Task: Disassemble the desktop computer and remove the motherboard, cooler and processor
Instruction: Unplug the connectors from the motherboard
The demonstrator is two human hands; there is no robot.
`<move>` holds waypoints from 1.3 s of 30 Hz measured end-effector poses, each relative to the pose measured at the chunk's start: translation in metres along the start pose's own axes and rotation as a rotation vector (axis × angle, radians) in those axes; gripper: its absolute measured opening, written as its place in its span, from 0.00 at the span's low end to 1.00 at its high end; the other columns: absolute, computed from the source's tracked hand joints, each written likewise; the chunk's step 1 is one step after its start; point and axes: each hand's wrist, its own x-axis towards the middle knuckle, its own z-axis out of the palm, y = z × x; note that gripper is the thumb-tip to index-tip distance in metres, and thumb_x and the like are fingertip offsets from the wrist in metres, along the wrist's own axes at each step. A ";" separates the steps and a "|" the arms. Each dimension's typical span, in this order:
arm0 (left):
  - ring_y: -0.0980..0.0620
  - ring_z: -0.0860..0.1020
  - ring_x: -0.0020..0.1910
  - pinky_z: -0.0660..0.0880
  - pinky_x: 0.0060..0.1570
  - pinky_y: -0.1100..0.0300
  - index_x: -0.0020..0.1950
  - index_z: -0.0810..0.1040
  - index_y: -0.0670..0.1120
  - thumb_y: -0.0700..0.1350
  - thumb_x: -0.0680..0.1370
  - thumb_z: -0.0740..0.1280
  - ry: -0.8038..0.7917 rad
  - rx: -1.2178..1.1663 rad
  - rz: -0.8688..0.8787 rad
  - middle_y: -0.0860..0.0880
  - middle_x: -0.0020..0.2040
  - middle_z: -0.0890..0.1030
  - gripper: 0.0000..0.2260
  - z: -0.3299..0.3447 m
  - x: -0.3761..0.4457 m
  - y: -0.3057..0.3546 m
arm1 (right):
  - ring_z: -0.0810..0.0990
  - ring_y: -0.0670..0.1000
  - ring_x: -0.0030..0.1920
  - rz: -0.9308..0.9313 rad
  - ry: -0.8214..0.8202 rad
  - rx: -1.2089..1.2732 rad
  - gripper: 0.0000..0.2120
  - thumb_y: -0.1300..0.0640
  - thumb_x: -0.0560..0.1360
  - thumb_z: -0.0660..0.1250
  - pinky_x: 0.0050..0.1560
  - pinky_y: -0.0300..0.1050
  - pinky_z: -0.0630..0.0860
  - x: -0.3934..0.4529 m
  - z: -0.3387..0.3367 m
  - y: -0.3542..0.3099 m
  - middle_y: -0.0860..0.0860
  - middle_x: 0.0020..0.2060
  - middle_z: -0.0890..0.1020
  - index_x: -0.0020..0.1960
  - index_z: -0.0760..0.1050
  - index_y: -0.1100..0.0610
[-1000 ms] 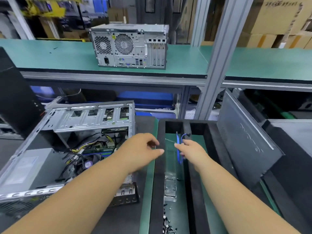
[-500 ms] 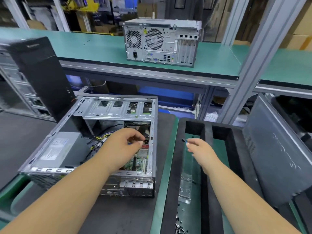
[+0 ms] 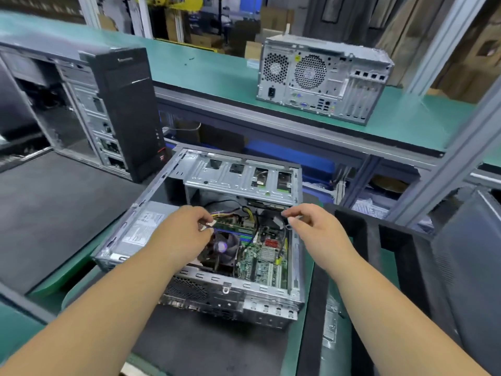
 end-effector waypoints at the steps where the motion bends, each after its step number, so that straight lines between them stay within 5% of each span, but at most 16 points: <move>1: 0.55 0.77 0.46 0.77 0.47 0.56 0.52 0.78 0.57 0.49 0.75 0.67 0.000 0.023 0.019 0.57 0.49 0.77 0.06 -0.004 0.003 -0.005 | 0.74 0.32 0.41 -0.008 -0.003 -0.005 0.08 0.54 0.79 0.64 0.40 0.34 0.67 0.001 0.004 -0.004 0.40 0.44 0.77 0.50 0.79 0.41; 9: 0.51 0.77 0.51 0.75 0.52 0.56 0.54 0.79 0.53 0.46 0.76 0.68 -0.044 0.078 0.150 0.54 0.52 0.76 0.08 -0.032 0.040 -0.031 | 0.75 0.36 0.34 0.025 -0.080 -0.072 0.09 0.54 0.80 0.64 0.31 0.28 0.68 0.021 0.046 -0.024 0.35 0.33 0.78 0.48 0.80 0.42; 14: 0.50 0.76 0.54 0.74 0.54 0.58 0.61 0.77 0.52 0.46 0.76 0.65 -0.243 0.260 0.309 0.52 0.56 0.79 0.14 -0.034 0.077 -0.024 | 0.76 0.45 0.38 0.215 -0.296 -0.330 0.12 0.55 0.81 0.60 0.33 0.38 0.71 0.040 0.075 -0.030 0.47 0.51 0.79 0.61 0.78 0.49; 17: 0.48 0.74 0.60 0.72 0.59 0.54 0.69 0.70 0.50 0.48 0.78 0.63 -0.477 0.407 0.334 0.49 0.64 0.75 0.19 -0.026 0.096 -0.013 | 0.76 0.52 0.49 0.294 -0.465 -0.616 0.20 0.62 0.80 0.56 0.42 0.40 0.74 0.050 0.091 -0.027 0.53 0.65 0.76 0.71 0.70 0.56; 21: 0.43 0.71 0.66 0.68 0.59 0.55 0.75 0.60 0.44 0.53 0.81 0.58 -0.695 0.557 0.345 0.43 0.71 0.69 0.25 -0.007 0.115 0.003 | 0.72 0.53 0.52 0.372 -0.483 -0.724 0.23 0.67 0.78 0.55 0.42 0.41 0.69 0.066 0.107 -0.019 0.59 0.67 0.71 0.74 0.64 0.61; 26: 0.42 0.69 0.68 0.66 0.64 0.52 0.75 0.61 0.40 0.54 0.82 0.57 -0.803 0.629 0.393 0.42 0.73 0.66 0.26 0.021 0.132 0.025 | 0.74 0.62 0.63 0.462 -0.323 -0.765 0.17 0.62 0.80 0.55 0.49 0.46 0.66 0.089 0.123 -0.003 0.63 0.62 0.74 0.67 0.69 0.63; 31: 0.44 0.75 0.56 0.71 0.57 0.52 0.64 0.75 0.41 0.51 0.81 0.59 -0.790 0.553 0.431 0.42 0.61 0.77 0.17 0.050 0.152 0.025 | 0.76 0.61 0.61 0.586 -0.271 -0.736 0.18 0.64 0.82 0.54 0.38 0.46 0.68 0.113 0.133 0.009 0.61 0.64 0.76 0.70 0.70 0.62; 36: 0.46 0.73 0.46 0.73 0.55 0.52 0.51 0.76 0.43 0.41 0.79 0.60 -0.680 0.502 0.417 0.42 0.55 0.79 0.06 0.074 0.162 0.022 | 0.76 0.59 0.62 0.538 -0.307 -0.856 0.16 0.57 0.83 0.57 0.59 0.50 0.73 0.129 0.138 0.022 0.59 0.63 0.77 0.66 0.74 0.62; 39: 0.44 0.74 0.56 0.70 0.59 0.53 0.60 0.75 0.43 0.40 0.80 0.59 -0.704 0.553 0.407 0.42 0.62 0.75 0.10 0.086 0.163 0.027 | 0.75 0.59 0.63 0.489 -0.322 -0.919 0.16 0.56 0.83 0.58 0.60 0.50 0.71 0.133 0.138 0.032 0.59 0.65 0.76 0.67 0.73 0.61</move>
